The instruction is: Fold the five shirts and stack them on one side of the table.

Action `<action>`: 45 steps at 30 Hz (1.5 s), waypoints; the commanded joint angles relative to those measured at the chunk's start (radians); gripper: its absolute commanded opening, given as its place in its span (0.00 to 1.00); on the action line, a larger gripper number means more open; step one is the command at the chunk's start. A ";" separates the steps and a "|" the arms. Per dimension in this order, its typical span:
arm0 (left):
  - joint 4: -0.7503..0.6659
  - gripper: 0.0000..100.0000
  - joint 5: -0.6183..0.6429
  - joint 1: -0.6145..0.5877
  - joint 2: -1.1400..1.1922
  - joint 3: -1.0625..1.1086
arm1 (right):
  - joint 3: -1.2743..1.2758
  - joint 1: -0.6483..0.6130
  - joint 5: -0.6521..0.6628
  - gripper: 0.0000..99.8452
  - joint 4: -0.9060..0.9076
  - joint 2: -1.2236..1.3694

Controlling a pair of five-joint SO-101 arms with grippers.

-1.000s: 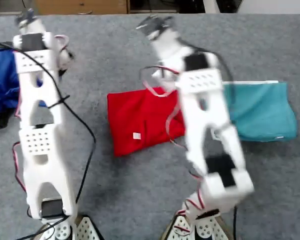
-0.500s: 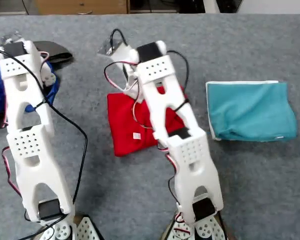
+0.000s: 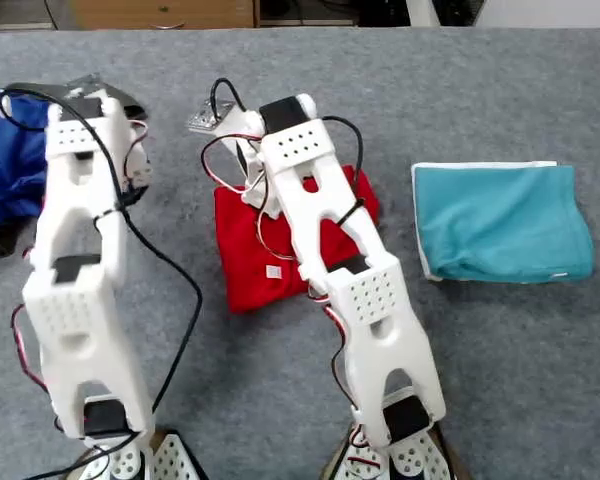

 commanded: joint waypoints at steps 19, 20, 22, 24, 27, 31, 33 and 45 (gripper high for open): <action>-0.752 0.02 0.021 -0.006 -0.550 0.862 | -0.150 0.022 -0.012 0.00 0.011 0.071; -0.752 0.02 0.009 -0.006 -0.550 0.861 | -0.150 0.022 -0.012 0.00 0.011 0.087; -0.752 0.02 -0.005 -0.006 -0.550 0.856 | -0.150 0.021 -0.012 0.00 0.011 0.122; -0.756 0.02 -0.003 -0.006 -0.549 0.856 | -0.150 0.021 -0.014 0.00 0.011 0.151; -0.758 0.02 -0.003 -0.006 -0.547 0.859 | -0.150 0.024 -0.017 0.00 0.018 0.173; -0.760 0.02 -0.003 -0.006 -0.547 0.859 | -0.142 0.027 -0.017 0.00 0.023 0.134; -0.760 0.02 -0.003 -0.006 -0.545 0.859 | -0.140 0.027 -0.017 0.00 0.023 0.102; -0.793 0.02 -0.008 -0.014 -0.545 0.872 | 0.162 0.087 -0.011 0.00 0.021 -0.094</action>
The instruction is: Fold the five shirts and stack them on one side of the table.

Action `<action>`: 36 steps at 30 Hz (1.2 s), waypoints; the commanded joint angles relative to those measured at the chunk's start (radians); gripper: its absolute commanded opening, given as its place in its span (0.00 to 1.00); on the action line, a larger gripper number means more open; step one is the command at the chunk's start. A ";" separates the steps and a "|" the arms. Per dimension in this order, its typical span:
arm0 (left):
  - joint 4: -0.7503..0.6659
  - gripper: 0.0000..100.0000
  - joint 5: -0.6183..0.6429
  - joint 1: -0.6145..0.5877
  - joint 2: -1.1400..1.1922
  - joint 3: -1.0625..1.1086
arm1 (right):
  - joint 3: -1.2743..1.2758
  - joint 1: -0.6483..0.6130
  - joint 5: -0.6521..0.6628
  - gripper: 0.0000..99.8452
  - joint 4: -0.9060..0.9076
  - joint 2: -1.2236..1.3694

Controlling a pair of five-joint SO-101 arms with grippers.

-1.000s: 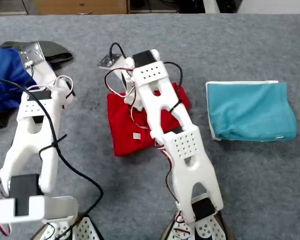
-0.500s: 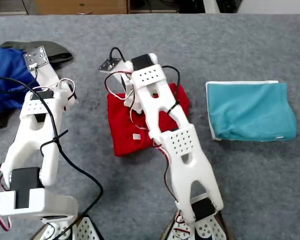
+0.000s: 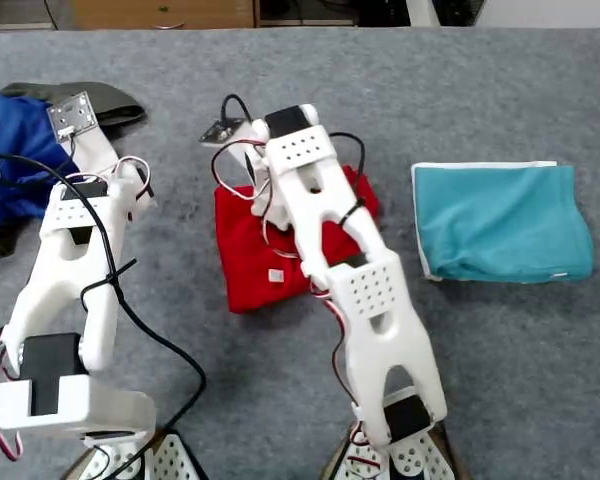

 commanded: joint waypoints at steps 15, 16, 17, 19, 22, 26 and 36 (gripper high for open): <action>-0.023 0.02 -0.015 -0.014 -0.008 -0.012 | 0.607 0.254 0.081 0.00 0.015 -0.538; -0.023 0.02 -0.015 -0.014 -0.008 -0.012 | 0.653 0.268 0.084 0.00 0.006 -0.578; -0.023 0.02 -0.015 -0.014 -0.008 -0.012 | 0.697 0.282 0.084 0.00 -0.006 -0.619; -0.023 0.02 -0.015 -0.014 -0.008 -0.012 | 0.773 0.302 0.086 0.00 -0.031 -0.702; -0.023 0.02 -0.015 -0.014 -0.008 -0.011 | 0.820 0.300 0.080 0.00 -0.068 -0.809; -0.023 0.02 -0.015 -0.012 -0.008 -0.011 | 0.786 0.234 -0.023 0.00 -0.150 -0.871; -0.025 0.02 -0.015 -0.012 -0.008 -0.008 | 0.766 0.157 -0.101 0.00 -0.183 -0.615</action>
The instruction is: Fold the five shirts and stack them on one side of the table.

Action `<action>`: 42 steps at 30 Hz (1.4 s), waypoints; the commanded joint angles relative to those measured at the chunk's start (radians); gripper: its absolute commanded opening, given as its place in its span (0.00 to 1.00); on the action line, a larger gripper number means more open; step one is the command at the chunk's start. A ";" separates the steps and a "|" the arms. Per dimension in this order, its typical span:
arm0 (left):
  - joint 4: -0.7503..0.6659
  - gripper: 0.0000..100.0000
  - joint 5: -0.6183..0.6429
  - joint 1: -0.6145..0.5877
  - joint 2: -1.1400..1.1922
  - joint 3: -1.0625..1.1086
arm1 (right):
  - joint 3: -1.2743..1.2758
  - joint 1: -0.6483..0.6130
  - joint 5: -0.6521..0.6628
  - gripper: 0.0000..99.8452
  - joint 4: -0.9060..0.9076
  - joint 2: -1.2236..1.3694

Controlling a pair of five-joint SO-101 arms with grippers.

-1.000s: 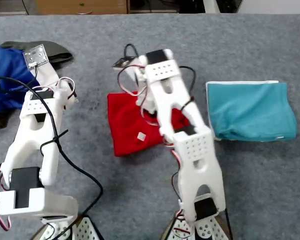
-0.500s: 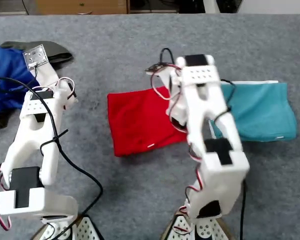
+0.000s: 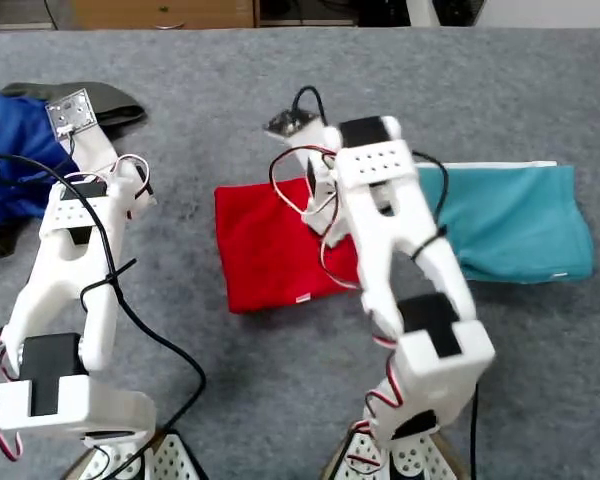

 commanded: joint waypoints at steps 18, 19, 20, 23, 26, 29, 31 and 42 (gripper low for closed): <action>-0.009 0.02 -0.035 -0.002 -0.008 -0.005 | 0.331 0.097 0.043 0.00 -0.224 -0.073; -0.009 0.02 -0.035 -0.002 -0.008 -0.005 | 0.344 0.097 0.043 0.00 -0.253 -0.067; -0.008 0.02 -0.037 0.002 -0.008 -0.005 | 0.346 0.097 0.044 0.00 -0.262 -0.065; 0.035 0.02 -0.041 0.029 -0.025 -0.015 | 0.251 0.094 0.084 0.00 -0.175 -0.087; 0.118 0.02 -0.038 0.057 -0.107 -0.051 | 0.050 0.124 0.083 0.00 -0.021 -0.156; 0.204 0.02 -0.035 0.166 -0.205 -0.054 | -0.156 0.159 0.114 0.00 0.097 -0.197; 0.264 0.02 -0.034 0.256 -0.285 -0.058 | -0.243 0.163 0.170 0.00 0.143 -0.170; 0.103 0.02 -0.034 0.402 -0.196 -0.064 | -0.722 0.150 0.060 0.00 0.110 0.410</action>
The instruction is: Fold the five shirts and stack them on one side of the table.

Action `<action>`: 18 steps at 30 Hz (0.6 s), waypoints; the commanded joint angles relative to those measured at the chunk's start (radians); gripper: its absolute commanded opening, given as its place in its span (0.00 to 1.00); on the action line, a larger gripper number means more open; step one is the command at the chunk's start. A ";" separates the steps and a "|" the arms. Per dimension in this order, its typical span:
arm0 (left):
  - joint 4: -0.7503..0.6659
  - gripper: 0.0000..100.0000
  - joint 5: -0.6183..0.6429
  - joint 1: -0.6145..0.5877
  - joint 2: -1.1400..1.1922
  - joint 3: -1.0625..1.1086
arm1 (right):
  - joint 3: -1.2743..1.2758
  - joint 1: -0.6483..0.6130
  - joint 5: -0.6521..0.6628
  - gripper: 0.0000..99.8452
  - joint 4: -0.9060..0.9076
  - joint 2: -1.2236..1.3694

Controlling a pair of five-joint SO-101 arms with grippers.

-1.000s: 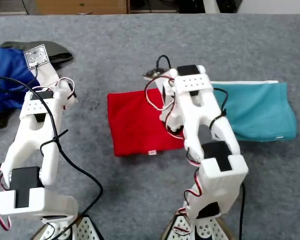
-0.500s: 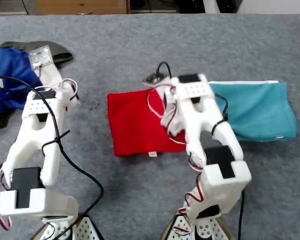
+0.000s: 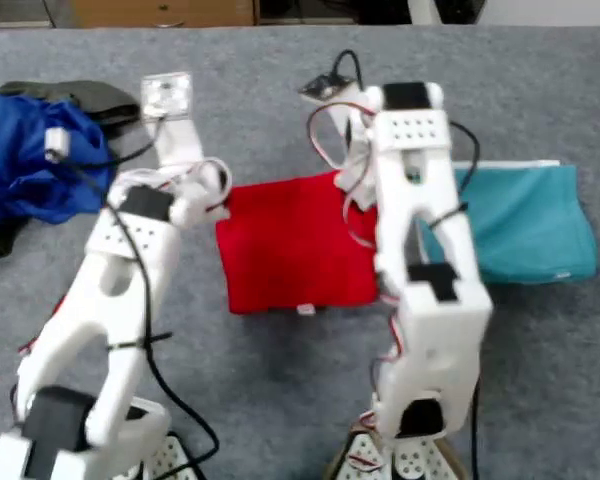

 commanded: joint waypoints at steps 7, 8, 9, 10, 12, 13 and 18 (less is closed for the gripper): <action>-0.259 0.02 0.057 0.006 0.302 -0.077 | -0.530 0.001 -0.063 0.00 0.009 0.426; -0.256 0.02 0.055 -0.006 0.355 -0.097 | -0.564 0.001 -0.058 0.00 0.018 0.466; -0.245 0.02 0.055 -0.018 0.403 -0.121 | -0.591 0.001 -0.055 0.00 0.026 0.503; -0.222 0.02 0.055 -0.037 0.452 -0.153 | -0.621 0.001 -0.055 0.00 0.029 0.536; -0.155 0.02 0.063 -0.074 0.527 -0.259 | -0.673 0.007 -0.055 0.00 0.031 0.596; -0.106 0.02 0.063 -0.086 0.564 -0.324 | -0.700 0.008 -0.055 0.00 0.032 0.621; 0.031 0.02 0.064 -0.098 0.697 -0.502 | -0.820 0.013 -0.061 0.00 0.077 0.665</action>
